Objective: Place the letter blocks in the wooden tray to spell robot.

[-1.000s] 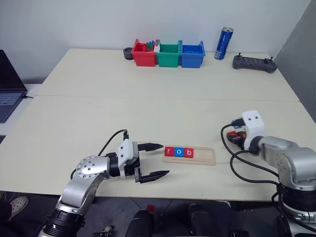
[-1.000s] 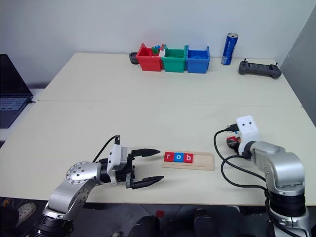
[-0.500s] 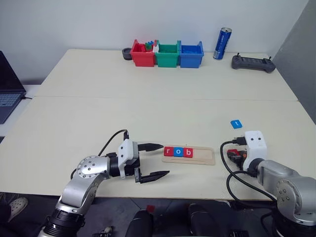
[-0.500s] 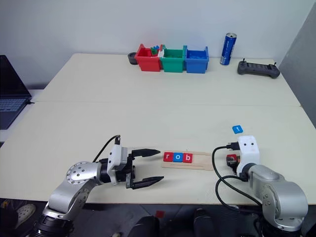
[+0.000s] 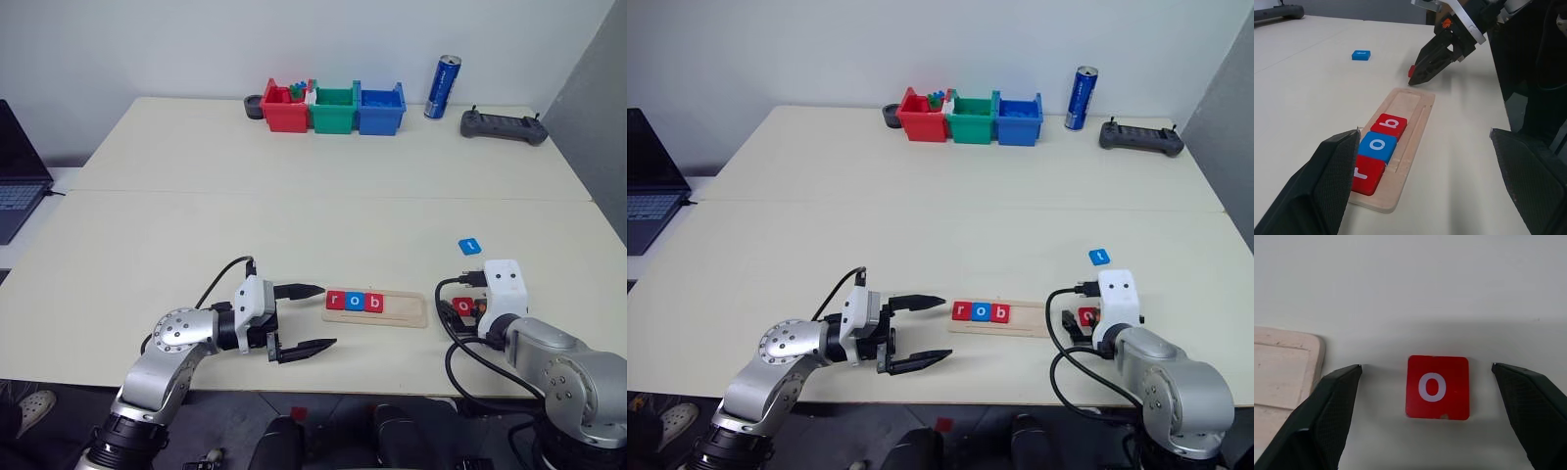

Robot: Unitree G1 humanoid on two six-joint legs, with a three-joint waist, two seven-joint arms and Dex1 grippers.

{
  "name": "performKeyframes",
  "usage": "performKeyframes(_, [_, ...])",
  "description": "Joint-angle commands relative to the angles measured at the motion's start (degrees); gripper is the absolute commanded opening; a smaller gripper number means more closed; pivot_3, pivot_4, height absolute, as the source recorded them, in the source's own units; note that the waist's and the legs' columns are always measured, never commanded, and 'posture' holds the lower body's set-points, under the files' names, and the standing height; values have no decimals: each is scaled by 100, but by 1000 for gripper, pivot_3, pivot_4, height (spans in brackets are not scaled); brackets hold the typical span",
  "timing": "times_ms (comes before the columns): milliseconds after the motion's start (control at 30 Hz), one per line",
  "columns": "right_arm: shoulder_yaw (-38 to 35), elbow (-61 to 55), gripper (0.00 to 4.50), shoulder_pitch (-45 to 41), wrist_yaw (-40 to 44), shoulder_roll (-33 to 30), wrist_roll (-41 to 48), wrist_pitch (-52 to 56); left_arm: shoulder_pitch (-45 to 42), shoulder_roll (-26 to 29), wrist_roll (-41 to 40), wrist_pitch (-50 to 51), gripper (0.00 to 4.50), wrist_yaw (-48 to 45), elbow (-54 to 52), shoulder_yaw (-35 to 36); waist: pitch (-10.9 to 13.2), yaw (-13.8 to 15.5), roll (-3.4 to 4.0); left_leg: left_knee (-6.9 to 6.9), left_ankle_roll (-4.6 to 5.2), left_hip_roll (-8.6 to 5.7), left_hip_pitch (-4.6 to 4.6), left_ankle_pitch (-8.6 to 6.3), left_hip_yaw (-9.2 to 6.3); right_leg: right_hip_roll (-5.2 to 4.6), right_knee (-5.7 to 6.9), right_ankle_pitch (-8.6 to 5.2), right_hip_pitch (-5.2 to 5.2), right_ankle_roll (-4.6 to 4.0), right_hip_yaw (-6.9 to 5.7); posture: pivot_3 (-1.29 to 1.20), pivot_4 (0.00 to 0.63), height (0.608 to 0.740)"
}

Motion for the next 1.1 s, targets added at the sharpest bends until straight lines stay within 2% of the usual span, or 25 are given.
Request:
performKeyframes(33, [-154, 24, 4465, -496, -66, -272, -35, 43, -84, -5, -12, -84, 4500, -1, -60, 44, 1, -2, 2, 0, 0, 0, 0, 0, 0, 0, 1, 0, -1, 0, 0, 0, 150, 740])
performKeyframes(167, [-136, 293, 4465, -1109, 176, -719, 27, 43, -127, -17, 3, -124, 4500, -24, 9, 41, 1, -8, 2, 0, 0, 2, 1, 0, 0, 3, 2, 0, -3, -1, -2, 0, 150, 740])
performKeyframes(233, [66, 657, 4465, -1321, 811, -1257, 272, -526, -150, -17, 6, -144, 4500, -38, 37, 42, 2, -7, 2, -2, 1, 1, 0, 0, 2, 2, -1, 0, -3, -1, 0, 0, 150, 740])
performKeyframes(300, [57, 1053, 4465, -1393, 1802, -1568, 769, -1196, -157, -19, 7, -152, 4500, -42, 41, 37, 2, -6, 1, -2, 1, 0, -1, 0, 4, 0, -4, 0, -3, 0, 1, 0, 150, 740])
performKeyframes(367, [210, 1400, 4465, -954, 3026, -2264, 817, -2582, -143, -29, 9, -163, 4500, -35, 31, 26, 2, -6, 1, -3, 2, 0, -2, -1, 4, 0, -7, 0, -2, 0, 0, 0, 150, 740])
performKeyframes(400, [254, 1662, 4465, -613, 3903, -2692, 750, -3576, -129, -33, 8, -167, 4500, -35, 20, 21, 3, 3, 0, -5, 3, 0, -2, -1, 4, 0, -7, 0, -2, 0, 0, 0, 150, 740])
performKeyframes(467, [315, 2308, 4465, -180, 5107, -3260, 540, -5215, -118, -41, 11, -175, 4500, -41, 14, 13, 4, 58, -2, -4, 4, -3, -8, -2, -2, -2, -17, -1, 3, 2, -8, 0, 150, 740])
performKeyframes(600, [561, 3817, 4465, -61, 6461, -3867, 160, -7419, -135, -67, 27, -194, 4500, -41, 39, 5, 6, 33, -5, 2, 5, -3, -2, -3, 16, -7, -15, 2, 5, 7, 4, 0, 150, 740])
performKeyframes(767, [973, 4963, 4465, -250, 7320, -4009, -153, -8839, -105, -84, 30, -212, 4500, -31, 5, -33, 6, -41, -4, 3, 5, 9, 15, -3, 21, 4, -1, 3, 6, 4, 11, 0, 150, 740])
performKeyframes(1100, [1621, 6314, 4465, -809, 7609, -3587, -555, -9952, -118, -74, 19, -200, 4500, -34, -22, -60, 6, -6, -4, 6, 4, 3, 12, -2, 19, -2, -1, 4, 6, 2, 12, 0, 150, 740])
